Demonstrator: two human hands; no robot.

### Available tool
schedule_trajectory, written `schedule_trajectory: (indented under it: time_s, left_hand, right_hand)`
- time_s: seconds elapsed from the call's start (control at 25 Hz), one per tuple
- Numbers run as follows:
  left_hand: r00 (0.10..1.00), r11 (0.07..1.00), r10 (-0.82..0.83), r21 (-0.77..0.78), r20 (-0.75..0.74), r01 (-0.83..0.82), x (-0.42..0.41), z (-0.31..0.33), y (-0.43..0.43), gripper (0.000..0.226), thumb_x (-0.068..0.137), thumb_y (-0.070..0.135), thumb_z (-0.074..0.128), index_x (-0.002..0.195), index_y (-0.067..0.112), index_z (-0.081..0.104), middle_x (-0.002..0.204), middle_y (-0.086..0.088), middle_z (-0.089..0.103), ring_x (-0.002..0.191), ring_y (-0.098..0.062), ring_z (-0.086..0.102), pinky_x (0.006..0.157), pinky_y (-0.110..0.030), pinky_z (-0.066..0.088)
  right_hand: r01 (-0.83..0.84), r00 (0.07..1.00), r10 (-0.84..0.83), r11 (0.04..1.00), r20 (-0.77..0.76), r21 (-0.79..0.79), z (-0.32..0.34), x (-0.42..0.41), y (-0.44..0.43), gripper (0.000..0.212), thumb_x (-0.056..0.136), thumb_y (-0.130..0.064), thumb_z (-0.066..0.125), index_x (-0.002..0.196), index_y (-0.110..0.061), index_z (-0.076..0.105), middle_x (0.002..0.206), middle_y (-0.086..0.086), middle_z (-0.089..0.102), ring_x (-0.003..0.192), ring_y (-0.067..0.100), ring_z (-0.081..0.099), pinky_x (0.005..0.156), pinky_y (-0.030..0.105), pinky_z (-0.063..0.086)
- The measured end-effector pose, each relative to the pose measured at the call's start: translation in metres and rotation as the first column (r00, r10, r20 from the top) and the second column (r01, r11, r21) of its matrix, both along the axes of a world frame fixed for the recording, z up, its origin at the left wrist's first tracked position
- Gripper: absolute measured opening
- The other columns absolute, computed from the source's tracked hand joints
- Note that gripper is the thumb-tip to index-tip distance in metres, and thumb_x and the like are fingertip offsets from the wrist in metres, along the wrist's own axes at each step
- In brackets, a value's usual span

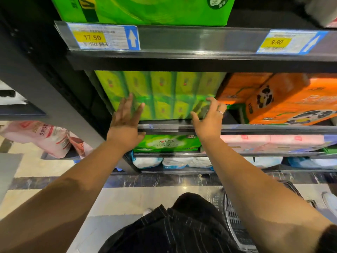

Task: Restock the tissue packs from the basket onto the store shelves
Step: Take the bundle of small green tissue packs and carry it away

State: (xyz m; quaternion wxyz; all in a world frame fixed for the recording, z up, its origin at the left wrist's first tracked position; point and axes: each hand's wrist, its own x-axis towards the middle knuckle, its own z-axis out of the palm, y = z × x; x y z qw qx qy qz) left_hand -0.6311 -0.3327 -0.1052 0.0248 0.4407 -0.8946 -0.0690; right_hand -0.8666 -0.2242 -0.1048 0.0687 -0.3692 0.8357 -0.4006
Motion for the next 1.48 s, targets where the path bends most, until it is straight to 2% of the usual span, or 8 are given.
schedule_trajectory:
  time_s: [0.08,0.2,0.4,0.52,0.76,1.2,1.36,1.48]
  left_hand:
    - [1.000,1.000,-0.004,-0.018,0.023,0.004,0.003,0.000,-0.003,0.091,0.086,0.046,0.062,0.152,0.034,0.002,0.152,0.010,-0.036,0.144,-0.018,-0.021,0.118,-0.049,0.015]
    - [0.999,0.999,0.029,-0.023,0.012,-0.029,0.002,0.000,-0.005,0.080,0.089,0.043,0.056,0.153,0.033,0.008,0.149,0.016,-0.036,0.142,-0.013,-0.020,0.115,-0.054,0.020]
    - [0.988,0.994,0.103,-0.036,0.119,-0.099,-0.012,0.000,-0.014,0.075,0.094,0.036,0.049,0.152,0.034,0.001,0.141,0.012,-0.050,0.143,-0.019,-0.025,0.115,-0.056,0.017]
    - [0.984,0.991,0.115,-0.080,0.136,-0.105,-0.016,-0.005,-0.022,0.078,0.093,0.031,0.050,0.151,0.034,-0.001,0.141,0.009,-0.050,0.143,-0.022,-0.023,0.114,-0.057,0.018]
    - [0.990,0.982,0.106,-0.164,0.088,-0.091,-0.023,-0.006,-0.047,0.086,0.083,0.015,0.058,0.152,0.029,0.010,0.158,0.001,-0.025,0.147,-0.027,-0.012,0.113,-0.057,0.017]
    - [0.978,0.981,0.118,-0.176,0.175,-0.087,-0.034,-0.003,-0.068,0.093,0.083,0.027,0.060,0.153,0.028,0.000,0.156,-0.003,-0.030,0.147,-0.028,-0.016,0.115,-0.054,0.011]
    - [0.957,0.985,0.129,-0.144,0.258,-0.094,-0.037,0.007,-0.084,0.094,0.085,0.033,0.059,0.153,0.032,-0.005,0.152,0.002,-0.038,0.146,-0.028,-0.020,0.115,-0.055,0.011]
    - [0.952,0.988,0.131,-0.113,0.276,-0.103,-0.040,0.010,-0.088,0.092,0.086,0.035,0.057,0.153,0.034,-0.007,0.151,0.005,-0.040,0.145,-0.029,-0.022,0.115,-0.054,0.012]
  right_hand:
    - [-0.161,0.966,0.204,0.956,-0.159,0.247,-0.005,0.007,-0.003,0.056,0.085,-0.029,0.072,0.134,-0.025,0.045,0.131,0.013,0.033,0.115,0.033,0.044,0.085,0.044,0.052]
    - [-0.236,0.920,0.349,0.859,-0.181,0.454,-0.010,0.006,-0.009,0.054,0.092,-0.033,0.061,0.139,-0.040,0.036,0.133,0.011,0.028,0.114,0.033,0.043,0.080,0.044,0.054]
    - [-0.258,0.878,0.422,0.816,-0.227,0.517,-0.015,-0.010,-0.015,0.053,0.096,-0.031,0.052,0.144,-0.043,0.032,0.134,0.009,0.028,0.105,0.032,0.049,0.072,0.041,0.052]
    - [-0.284,0.869,0.450,0.795,-0.206,0.535,-0.014,-0.016,-0.026,0.055,0.095,-0.030,0.051,0.145,-0.045,0.030,0.140,0.013,0.025,0.109,0.038,0.050,0.079,0.042,0.052]
    - [-0.261,0.814,0.534,0.687,-0.228,0.678,-0.003,-0.023,-0.049,0.063,0.095,-0.021,0.048,0.149,-0.042,0.024,0.135,0.025,0.037,0.119,0.041,0.046,0.091,0.044,0.048]
    - [-0.224,0.800,0.576,0.542,-0.164,0.810,-0.008,-0.033,-0.087,0.068,0.089,-0.013,0.051,0.150,-0.030,0.028,0.144,0.019,0.043,0.130,0.039,0.043,0.107,0.043,0.039]
    - [-0.271,0.817,0.568,0.535,-0.103,0.800,-0.018,-0.048,-0.105,0.071,0.092,-0.029,0.047,0.148,-0.052,0.010,0.163,0.008,0.004,0.146,0.037,0.019,0.116,0.044,0.027]
    - [-0.284,0.840,0.538,0.535,-0.062,0.796,-0.023,-0.052,-0.112,0.077,0.077,-0.063,0.026,0.149,-0.053,0.003,0.163,0.004,-0.004,0.146,0.039,0.012,0.117,0.050,0.021]
